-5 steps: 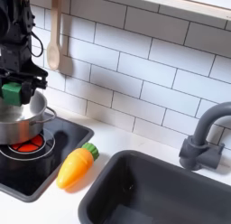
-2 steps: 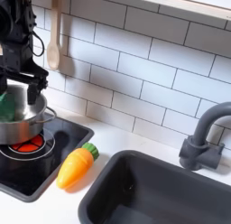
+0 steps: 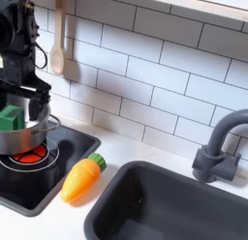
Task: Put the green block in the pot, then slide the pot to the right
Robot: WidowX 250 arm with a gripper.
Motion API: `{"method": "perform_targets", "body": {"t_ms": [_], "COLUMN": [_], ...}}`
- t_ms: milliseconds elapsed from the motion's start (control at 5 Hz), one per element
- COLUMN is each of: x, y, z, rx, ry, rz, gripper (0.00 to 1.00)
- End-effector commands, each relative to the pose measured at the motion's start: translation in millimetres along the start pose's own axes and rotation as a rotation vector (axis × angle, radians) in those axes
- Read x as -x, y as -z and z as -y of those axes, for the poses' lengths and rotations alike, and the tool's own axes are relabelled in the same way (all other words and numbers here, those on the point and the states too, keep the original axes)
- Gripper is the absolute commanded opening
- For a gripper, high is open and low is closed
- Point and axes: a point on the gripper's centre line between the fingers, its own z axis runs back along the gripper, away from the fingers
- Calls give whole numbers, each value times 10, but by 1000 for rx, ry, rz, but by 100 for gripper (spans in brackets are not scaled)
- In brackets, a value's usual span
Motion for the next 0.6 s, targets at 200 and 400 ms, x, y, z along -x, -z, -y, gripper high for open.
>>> {"method": "perform_targets", "body": {"t_ms": [200,400], "x": [110,168], "y": [90,87], "z": [72,97], "rx": [17,25], "ry": [26,35], "rz": [-38,-47], "gripper": [100,100]}}
